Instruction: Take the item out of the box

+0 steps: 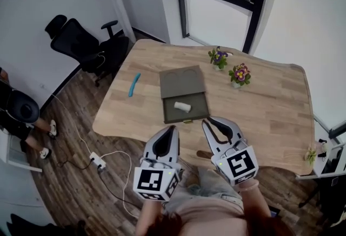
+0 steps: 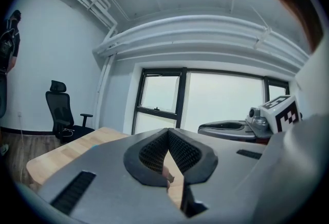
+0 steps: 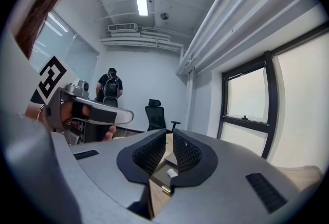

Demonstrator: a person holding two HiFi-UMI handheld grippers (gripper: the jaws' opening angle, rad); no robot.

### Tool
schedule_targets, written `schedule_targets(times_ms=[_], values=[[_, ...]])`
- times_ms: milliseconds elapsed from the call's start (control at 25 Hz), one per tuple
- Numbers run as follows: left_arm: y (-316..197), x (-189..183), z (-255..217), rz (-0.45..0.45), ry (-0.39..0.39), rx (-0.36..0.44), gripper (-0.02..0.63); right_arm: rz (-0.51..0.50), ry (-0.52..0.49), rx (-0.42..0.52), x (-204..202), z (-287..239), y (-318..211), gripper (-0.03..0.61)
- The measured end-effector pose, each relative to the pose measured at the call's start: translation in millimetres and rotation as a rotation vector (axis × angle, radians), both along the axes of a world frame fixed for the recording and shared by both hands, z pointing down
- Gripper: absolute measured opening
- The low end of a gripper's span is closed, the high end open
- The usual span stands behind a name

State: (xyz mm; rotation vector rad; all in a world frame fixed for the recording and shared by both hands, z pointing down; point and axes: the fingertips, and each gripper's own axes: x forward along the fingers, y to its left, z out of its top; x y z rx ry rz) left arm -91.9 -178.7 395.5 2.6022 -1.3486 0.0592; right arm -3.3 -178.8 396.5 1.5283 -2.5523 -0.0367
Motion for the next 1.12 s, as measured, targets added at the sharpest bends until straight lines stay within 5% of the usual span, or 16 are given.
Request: schedule_targets(times_ms=[1120], values=[[-72.4, 13.8, 46.1, -0.14, -0.016, -0.086, 0.002, -0.29, 0.164, -0.196, -2.8, 100.0, -98.2, 0.074]])
